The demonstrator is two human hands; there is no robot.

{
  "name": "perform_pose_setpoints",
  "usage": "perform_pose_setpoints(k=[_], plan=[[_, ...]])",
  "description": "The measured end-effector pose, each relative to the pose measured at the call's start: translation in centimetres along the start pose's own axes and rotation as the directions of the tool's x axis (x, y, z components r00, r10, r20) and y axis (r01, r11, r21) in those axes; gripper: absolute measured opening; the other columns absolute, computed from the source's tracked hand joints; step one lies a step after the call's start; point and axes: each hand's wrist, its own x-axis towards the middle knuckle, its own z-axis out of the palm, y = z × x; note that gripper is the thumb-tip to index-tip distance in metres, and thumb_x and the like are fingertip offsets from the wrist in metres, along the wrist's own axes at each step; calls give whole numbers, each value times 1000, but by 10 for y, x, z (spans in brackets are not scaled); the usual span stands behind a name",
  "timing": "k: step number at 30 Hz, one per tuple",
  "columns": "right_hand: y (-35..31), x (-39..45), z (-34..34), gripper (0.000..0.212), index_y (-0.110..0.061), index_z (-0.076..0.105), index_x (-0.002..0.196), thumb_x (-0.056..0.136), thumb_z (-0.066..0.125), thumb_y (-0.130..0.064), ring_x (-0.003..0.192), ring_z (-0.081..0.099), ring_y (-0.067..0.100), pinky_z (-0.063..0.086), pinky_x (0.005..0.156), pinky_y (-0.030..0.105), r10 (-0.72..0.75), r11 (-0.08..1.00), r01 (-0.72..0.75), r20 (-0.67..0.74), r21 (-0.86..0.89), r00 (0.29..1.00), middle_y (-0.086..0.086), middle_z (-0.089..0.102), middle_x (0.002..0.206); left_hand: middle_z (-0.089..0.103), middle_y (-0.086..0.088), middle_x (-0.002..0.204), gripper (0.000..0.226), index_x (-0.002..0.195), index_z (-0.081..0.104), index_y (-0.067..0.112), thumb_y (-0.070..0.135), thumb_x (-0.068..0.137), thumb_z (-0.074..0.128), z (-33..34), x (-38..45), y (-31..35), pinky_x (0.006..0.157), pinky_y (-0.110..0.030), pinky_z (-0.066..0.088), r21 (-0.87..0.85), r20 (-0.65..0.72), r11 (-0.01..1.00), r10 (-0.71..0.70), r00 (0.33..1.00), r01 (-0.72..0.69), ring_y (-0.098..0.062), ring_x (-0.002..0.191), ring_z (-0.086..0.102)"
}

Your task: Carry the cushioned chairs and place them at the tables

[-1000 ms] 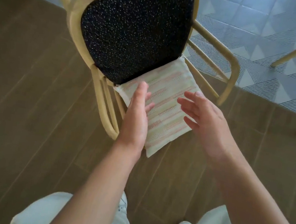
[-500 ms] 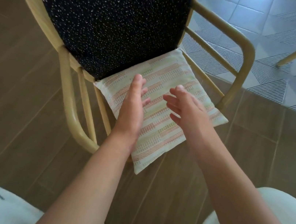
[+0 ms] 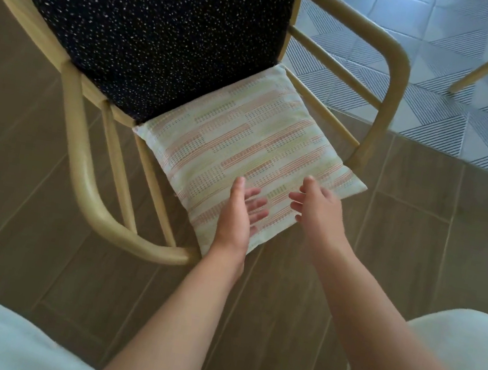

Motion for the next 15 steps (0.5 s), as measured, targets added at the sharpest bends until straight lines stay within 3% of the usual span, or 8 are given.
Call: perform_pose_setpoints(k=[2,5,7,9,12,13,15], plan=[[12,12,-2,27,-14,60,111,100,50,-37,96,65,15,50,87,37,80,997,-79,-42,26,996,-1,69,100,72,2,118,61,123,65,23,63,104,23,5,4,-19,105,-43,46,-63,0,996,-65,998,64,-14,109,68],[35,29,-3,13,-8,59,97,97,51,-18,76,58,19,45,66,33,212,974,-202,-92,101,973,6,65,90,76,4,110,54,112,70,22,59,104,31,11,8,-51,102,-44,44,-141,-1,977,-160,987,159,-16,106,70],[53,38,-4,17,-6,60,93,97,55,-22,66,52,20,40,57,32,281,958,-273,-103,88,954,7,59,80,76,1,110,50,112,69,20,57,104,35,14,10,-73,101,-45,45,-210,19,950,-232,973,231,-17,105,70],[68,47,-7,20,-7,59,89,95,59,-27,62,49,19,45,57,33,349,936,-338,-123,99,929,5,55,74,75,-1,113,47,115,68,18,54,103,40,14,12,-92,101,-45,44,-290,46,907,-306,951,306,-18,107,69],[85,62,-8,19,-2,62,106,97,58,-18,67,55,17,60,80,34,426,898,-393,-168,196,889,6,57,80,72,-5,120,37,118,68,15,37,105,42,10,22,-112,101,-46,42,-394,65,836,-388,919,381,-20,110,67],[89,66,-9,22,-1,62,115,97,57,-12,68,57,16,60,79,32,438,890,-398,-174,224,882,7,59,84,72,-7,120,35,118,68,13,32,105,41,10,26,-117,101,-46,42,-433,71,810,-407,911,396,-21,110,66],[95,73,-9,29,-1,58,126,98,54,-6,70,57,15,58,63,25,441,886,-399,-167,236,882,7,59,93,71,-8,119,33,123,64,11,28,105,42,11,33,-125,99,-47,43,-508,90,752,-439,894,420,-22,110,65]])
